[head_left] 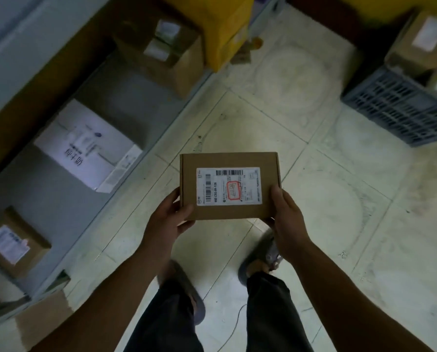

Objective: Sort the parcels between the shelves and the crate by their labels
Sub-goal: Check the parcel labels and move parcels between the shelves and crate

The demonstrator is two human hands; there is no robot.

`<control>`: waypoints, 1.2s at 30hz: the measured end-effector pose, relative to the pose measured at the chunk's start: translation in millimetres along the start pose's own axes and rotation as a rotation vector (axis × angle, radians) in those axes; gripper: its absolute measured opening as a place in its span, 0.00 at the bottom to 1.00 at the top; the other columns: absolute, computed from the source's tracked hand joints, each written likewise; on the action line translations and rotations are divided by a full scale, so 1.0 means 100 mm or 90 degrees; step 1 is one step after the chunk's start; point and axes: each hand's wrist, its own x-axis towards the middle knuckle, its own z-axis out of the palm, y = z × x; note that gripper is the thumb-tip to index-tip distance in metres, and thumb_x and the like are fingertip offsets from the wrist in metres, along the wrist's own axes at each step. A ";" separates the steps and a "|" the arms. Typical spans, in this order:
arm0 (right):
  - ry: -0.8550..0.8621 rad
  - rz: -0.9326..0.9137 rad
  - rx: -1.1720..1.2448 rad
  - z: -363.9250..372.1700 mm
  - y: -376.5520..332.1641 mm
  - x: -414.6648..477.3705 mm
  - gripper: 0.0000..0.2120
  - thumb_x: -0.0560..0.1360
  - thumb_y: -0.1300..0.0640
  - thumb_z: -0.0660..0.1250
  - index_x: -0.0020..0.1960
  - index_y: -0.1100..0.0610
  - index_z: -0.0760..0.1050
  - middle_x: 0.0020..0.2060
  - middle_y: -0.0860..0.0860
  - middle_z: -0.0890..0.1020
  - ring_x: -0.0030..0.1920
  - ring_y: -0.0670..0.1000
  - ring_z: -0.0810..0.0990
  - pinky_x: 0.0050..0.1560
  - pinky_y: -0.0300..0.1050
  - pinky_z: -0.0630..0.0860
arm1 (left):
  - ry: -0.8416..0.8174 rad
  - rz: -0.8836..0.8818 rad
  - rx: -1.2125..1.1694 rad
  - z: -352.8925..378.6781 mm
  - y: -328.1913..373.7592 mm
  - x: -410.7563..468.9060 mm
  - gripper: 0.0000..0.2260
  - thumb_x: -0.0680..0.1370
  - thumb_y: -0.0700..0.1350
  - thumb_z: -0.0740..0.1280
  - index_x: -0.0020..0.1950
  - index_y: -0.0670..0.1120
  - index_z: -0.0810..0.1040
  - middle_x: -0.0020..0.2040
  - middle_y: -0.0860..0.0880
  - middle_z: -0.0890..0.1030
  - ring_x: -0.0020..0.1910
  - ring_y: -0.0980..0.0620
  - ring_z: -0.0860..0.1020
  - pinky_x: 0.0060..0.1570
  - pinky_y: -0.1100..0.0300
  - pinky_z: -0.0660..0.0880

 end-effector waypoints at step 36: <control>0.296 0.063 0.273 -5.11 -2.79 2.67 0.13 0.83 0.49 0.56 0.57 0.53 0.77 0.52 0.54 0.84 0.54 0.53 0.81 0.50 0.47 0.78 | -0.278 -0.096 0.292 6.71 1.49 2.54 0.17 0.79 0.42 0.65 0.62 0.63 0.76 0.56 0.56 0.83 0.57 0.54 0.80 0.59 0.53 0.76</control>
